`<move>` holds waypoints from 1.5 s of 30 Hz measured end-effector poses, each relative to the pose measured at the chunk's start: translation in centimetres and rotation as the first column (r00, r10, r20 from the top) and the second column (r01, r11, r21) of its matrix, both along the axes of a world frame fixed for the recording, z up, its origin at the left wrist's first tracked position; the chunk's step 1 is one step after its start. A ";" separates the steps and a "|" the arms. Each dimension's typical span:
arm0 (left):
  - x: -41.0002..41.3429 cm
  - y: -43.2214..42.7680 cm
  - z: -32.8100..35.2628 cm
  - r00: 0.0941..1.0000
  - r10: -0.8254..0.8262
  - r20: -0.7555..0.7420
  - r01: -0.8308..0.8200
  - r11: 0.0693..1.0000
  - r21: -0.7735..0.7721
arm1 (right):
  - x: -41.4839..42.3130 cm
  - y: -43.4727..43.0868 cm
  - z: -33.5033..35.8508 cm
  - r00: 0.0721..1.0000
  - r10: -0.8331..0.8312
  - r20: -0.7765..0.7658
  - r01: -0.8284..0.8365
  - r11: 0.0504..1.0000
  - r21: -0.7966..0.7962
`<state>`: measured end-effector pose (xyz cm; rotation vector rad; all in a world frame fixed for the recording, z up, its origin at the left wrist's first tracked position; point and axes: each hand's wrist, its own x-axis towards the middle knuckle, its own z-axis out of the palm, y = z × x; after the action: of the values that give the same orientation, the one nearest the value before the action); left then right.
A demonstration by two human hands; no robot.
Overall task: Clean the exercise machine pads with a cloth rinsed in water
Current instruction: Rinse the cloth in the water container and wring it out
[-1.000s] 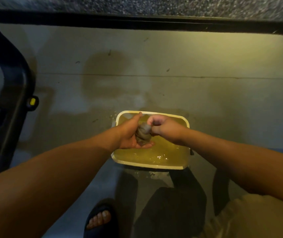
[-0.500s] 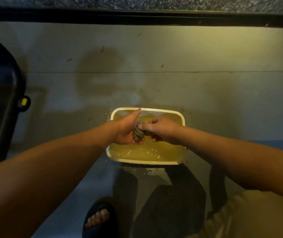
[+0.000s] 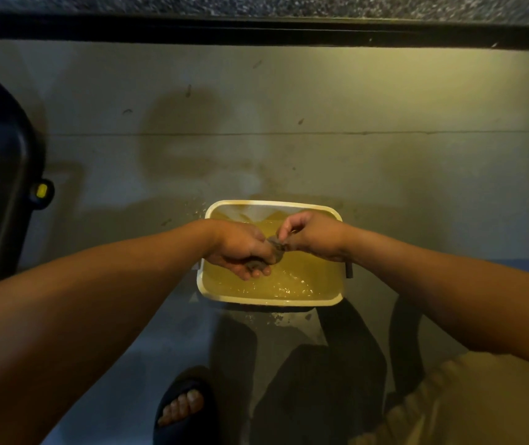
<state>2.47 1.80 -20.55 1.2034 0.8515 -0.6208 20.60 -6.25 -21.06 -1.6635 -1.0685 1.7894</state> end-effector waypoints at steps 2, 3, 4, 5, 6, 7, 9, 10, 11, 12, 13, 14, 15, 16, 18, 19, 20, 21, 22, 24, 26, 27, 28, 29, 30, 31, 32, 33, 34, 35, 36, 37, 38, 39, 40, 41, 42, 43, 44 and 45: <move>0.3 -0.3 0.2 0.990 -0.142 0.022 0.132 0.963 0.236 | 0.1 0.2 0.1 0.984 -0.108 -0.139 0.094 0.990 -0.103; 0.3 -0.4 0.2 0.978 -0.207 0.023 0.186 0.919 0.348 | 0.3 0.4 0.2 0.958 -0.193 -0.210 0.149 0.967 -0.208; 0.4 -0.5 0.2 0.962 -0.274 0.012 0.240 0.860 0.450 | 0.5 0.5 0.2 0.931 -0.269 -0.246 0.183 0.929 -0.323; 0.3 -0.5 0.2 0.938 -0.345 -0.010 0.295 0.787 0.542 | 0.7 0.7 0.2 0.915 -0.310 -0.258 0.179 0.886 -0.428; 0.3 -0.5 0.1 0.913 -0.406 -0.037 0.342 0.712 0.613 | 1.0 0.7 0.0 0.913 -0.309 -0.266 0.137 0.848 -0.512; 0.3 -0.5 0.1 0.895 -0.443 -0.054 0.365 0.657 0.660 | 1.3 0.8 -0.1 0.920 -0.276 -0.280 0.071 0.817 -0.572; 0.3 -0.5 0.1 0.892 -0.451 -0.027 0.339 0.629 0.700 | 1.6 0.6 -0.5 0.918 -0.185 -0.352 -0.083 0.776 -0.625; 0.3 -0.6 0.1 0.900 -0.436 -0.002 0.313 0.643 0.698 | 1.6 0.5 -0.7 0.900 -0.159 -0.406 -0.145 0.770 -0.621; 0.3 -0.5 0.0 0.907 -0.420 0.014 0.293 0.655 0.697 | 1.5 0.3 -0.9 0.875 -0.149 -0.461 -0.188 0.773 -0.606; 0.2 -0.4 -0.2 0.911 -0.412 0.015 0.284 0.655 0.700 | 1.3 0.2 -0.9 0.849 -0.147 -0.508 -0.212 0.786 -0.581; 0.2 -0.2 -0.3 0.912 -0.410 0.007 0.286 0.647 0.707 | 1.0 0.2 -0.9 0.828 -0.149 -0.540 -0.218 0.802 -0.556; 0.1 0.0 -0.5 0.910 -0.415 -0.012 0.297 0.631 0.716 | 0.7 0.2 -0.9 0.822 -0.152 -0.549 -0.209 0.816 -0.539; 0.1 0.2 -0.5 0.904 -0.427 -0.031 0.312 0.606 0.732 | 0.5 0.3 -1.0 0.831 -0.143 -0.538 -0.199 0.826 -0.527; 0.1 0.3 -0.5 0.894 -0.446 -0.044 0.324 0.575 0.752 | 0.3 0.3 -1.0 0.853 -0.118 -0.509 -0.194 0.833 -0.518; 0.3 0.3 -0.3 0.871 -0.490 -0.037 0.327 0.522 0.788 | 0.3 0.5 -0.9 0.901 -0.024 -0.433 -0.222 0.832 -0.508; 0.4 0.2 -0.2 0.862 -0.507 -0.021 0.319 0.509 0.799 | 0.3 0.6 -0.8 0.914 0.029 -0.404 -0.252 0.822 -0.511; 0.6 0.0 -0.1 0.853 -0.523 0.001 0.310 0.508 0.804 | 0.4 0.6 -0.7 0.918 0.080 -0.389 -0.289 0.806 -0.517; 0.7 -0.2 -0.1 0.843 -0.538 0.029 0.300 0.513 0.805 | 0.4 0.5 -0.6 0.914 0.122 -0.386 -0.325 0.788 -0.522; 0.8 -0.5 -0.2 0.832 -0.552 0.048 0.296 0.516 0.804 | 0.5 0.4 -0.5 0.908 0.152 -0.391 -0.355 0.774 -0.524; 0.9 -1.1 -0.6 0.817 -0.571 0.082 0.274 0.508 0.817 | 0.6 0.3 -0.5 0.896 0.190 -0.402 -0.393 0.759 -0.518; 0.9 -1.3 -0.6 0.822 -0.564 0.085 0.245 0.483 0.840 | 0.3 0.4 -0.5 0.901 0.235 -0.366 -0.402 0.769 -0.497; 0.9 -1.3 -0.4 0.833 -0.550 0.057 0.252 0.470 0.846 | 0.1 0.5 -0.4 0.909 0.266 -0.319 -0.398 0.778 -0.486; 1.0 -1.2 -0.1 0.841 -0.540 -0.014 0.293 0.435 0.852 | -0.2 0.7 -0.2 0.918 0.312 -0.243 -0.393 0.792 -0.467; 1.2 -1.0 0.2 0.836 -0.537 -0.111 0.352 0.371 0.859 | -0.6 0.8 0.2 0.917 0.377 -0.130 -0.395 0.811 -0.432; 1.5 -0.8 0.4 0.819 -0.534 -0.209 0.418 0.306 0.855 | -1.0 1.0 0.6 0.887 0.461 0.025 -0.419 0.828 -0.373; 1.7 -0.7 0.5 0.805 -0.528 -0.271 0.466 0.280 0.839 | -1.3 1.1 1.1 0.807 0.551 0.210 -0.486 0.823 -0.294; 2.0 -0.6 0.5 0.799 -0.524 -0.295 0.498 0.302 0.813 | -1.5 1.3 1.4 0.685 0.615 0.391 -0.580 0.785 -0.218; 2.2 -0.6 0.5 0.795 -0.524 -0.306 0.519 0.327 0.790 | -1.8 1.4 1.8 0.556 0.636 0.535 -0.672 0.723 -0.161; 2.4 -0.7 0.5 0.795 -0.523 -0.308 0.532 0.358 0.767 | -2.0 1.3 2.0 0.457 0.619 0.639 -0.734 0.668 -0.122; 2.5 -0.8 0.5 0.799 -0.517 -0.308 0.539 0.387 0.748 | -2.1 1.2 2.1 0.392 0.581 0.713 -0.768 0.634 -0.095; 2.6 -0.8 0.3 0.809 -0.507 -0.298 0.533 0.420 0.734 | -2.0 1.0 1.9 0.347 0.528 0.775 -0.785 0.616 -0.069; 2.6 -0.9 0.2 0.825 -0.485 -0.289 0.522 0.460 0.719 | -2.0 0.8 1.7 0.304 0.472 0.827 -0.797 0.601 -0.051; 2.6 -1.0 0.1 0.851 -0.446 -0.277 0.498 0.519 0.694 | -2.0 0.6 1.3 0.259 0.422 0.869 -0.807 0.588 -0.045; 2.4 -1.2 0.0 0.887 -0.387 -0.251 0.452 0.620 0.641 | -2.0 0.4 1.0 0.219 0.376 0.900 -0.814 0.579 -0.044; 2.2 -1.3 -0.1 0.922 -0.324 -0.211 0.385 0.726 0.569 | -2.0 0.2 0.7 0.185 0.334 0.924 -0.823 0.566 -0.040; 2.0 -1.5 0.0 0.944 -0.273 -0.184 0.329 0.791 0.516 | -2.1 0.1 0.5 0.157 0.301 0.941 -0.835 0.549 -0.036; 1.9 -1.7 0.1 0.956 -0.244 -0.163 0.293 0.825 0.483 | -2.1 0.0 0.3 0.138 0.275 0.952 -0.844 0.535 -0.032; 1.8 -1.8 0.1 0.960 -0.241 -0.140 0.278 0.818 0.503 | -2.1 0.0 0.3 0.140 0.252 0.958 -0.839 0.543 -0.020; 1.8 -1.8 0.0 0.965 -0.234 -0.118 0.259 0.791 0.554 | -2.1 0.0 0.1 0.163 0.255 0.953 -0.818 0.575 -0.014; 1.9 -1.9 0.2 0.963 -0.252 -0.097 0.256 0.731 0.633 | -2.0 0.0 0.1 0.203 0.277 0.939 -0.785 0.619 -0.013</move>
<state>4.35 -0.07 -20.40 1.9765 0.9447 -0.5634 18.63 -6.21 -20.95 -1.9879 -2.6726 0.5275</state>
